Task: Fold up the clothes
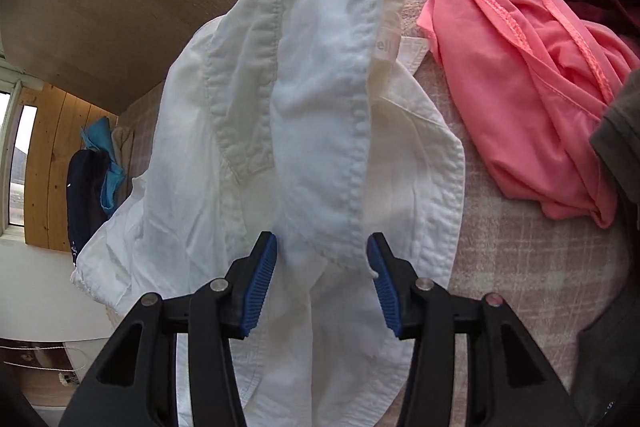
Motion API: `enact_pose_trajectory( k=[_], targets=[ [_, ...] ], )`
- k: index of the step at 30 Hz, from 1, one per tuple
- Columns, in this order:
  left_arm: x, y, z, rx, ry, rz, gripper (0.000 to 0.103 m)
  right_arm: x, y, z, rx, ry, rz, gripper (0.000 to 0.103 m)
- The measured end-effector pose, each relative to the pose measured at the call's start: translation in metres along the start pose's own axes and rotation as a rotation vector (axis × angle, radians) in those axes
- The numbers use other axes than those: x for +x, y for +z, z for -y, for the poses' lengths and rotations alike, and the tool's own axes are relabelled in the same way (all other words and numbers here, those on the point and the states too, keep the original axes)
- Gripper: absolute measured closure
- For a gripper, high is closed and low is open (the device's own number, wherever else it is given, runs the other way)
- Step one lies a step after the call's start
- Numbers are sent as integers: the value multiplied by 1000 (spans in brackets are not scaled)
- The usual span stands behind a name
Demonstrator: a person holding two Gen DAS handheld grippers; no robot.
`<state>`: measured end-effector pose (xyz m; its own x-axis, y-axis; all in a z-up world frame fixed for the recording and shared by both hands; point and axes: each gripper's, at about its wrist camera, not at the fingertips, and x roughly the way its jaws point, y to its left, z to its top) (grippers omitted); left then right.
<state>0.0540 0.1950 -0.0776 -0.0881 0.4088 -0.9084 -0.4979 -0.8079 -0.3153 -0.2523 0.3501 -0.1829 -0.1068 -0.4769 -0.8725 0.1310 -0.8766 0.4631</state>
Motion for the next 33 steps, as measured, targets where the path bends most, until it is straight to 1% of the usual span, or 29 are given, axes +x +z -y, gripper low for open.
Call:
enact_pose_trajectory(
  k=[2,4,5,6,7,8,9,10,11,12,13,14,15,16,17,18,19,22,25,27,29,33],
  targets=[
    [-2,-1,0,-44,19,16,103,3,7,-1,-24,-9,5,56],
    [2,2,4,-54,26,22,103,-8,8,-3,-29,-20,26,56],
    [5,4,7,-49,32,17,98,-17,8,-3,-29,-26,40,56],
    [11,5,8,-40,47,2,95,-26,8,-4,-28,-32,55,56],
    [17,7,8,-35,60,-13,95,-34,8,-6,-37,-29,62,56],
    [23,7,6,-40,63,-22,97,-39,8,-9,-64,-5,62,56],
    [26,8,3,-47,55,-23,97,-45,8,-11,-90,19,62,57],
    [28,7,0,-54,55,-22,96,-50,7,-14,-122,26,60,60],
    [29,7,-5,-59,71,-24,95,-47,10,-25,-152,8,59,64],
    [30,7,-9,-62,92,-28,96,-46,12,-32,-179,-22,60,64],
    [31,7,-13,-63,121,-35,97,-41,15,-40,-211,-72,61,64],
    [32,8,-17,-65,150,-42,97,-25,22,-48,-238,-129,35,60],
    [33,8,-21,-65,172,-50,94,-9,29,-55,-266,-187,9,57],
    [34,9,-23,-63,179,-59,93,-5,30,-51,-267,-162,-4,57],
    [35,9,-25,-62,186,-69,92,-2,30,-47,-268,-136,-17,62],
    [36,9,-27,-61,192,-78,91,0,30,-43,-269,-109,-30,72],
    [37,10,-29,-59,199,-87,91,-5,33,-47,-279,-101,-19,102],
    [45,9,-32,-54,189,-120,90,-21,41,-59,-310,-78,15,101],
    [46,8,-33,-40,161,-125,81,-35,53,-76,-333,-51,57,101],
    [46,7,-33,-30,143,-124,76,-22,72,-99,-327,-106,97,101],
    [45,6,-34,-28,135,-122,75,-9,84,-112,-361,-266,143,100],
    [41,1,-37,-47,118,-117,74,-20,67,-81,-329,-286,129,93]
  ],
)
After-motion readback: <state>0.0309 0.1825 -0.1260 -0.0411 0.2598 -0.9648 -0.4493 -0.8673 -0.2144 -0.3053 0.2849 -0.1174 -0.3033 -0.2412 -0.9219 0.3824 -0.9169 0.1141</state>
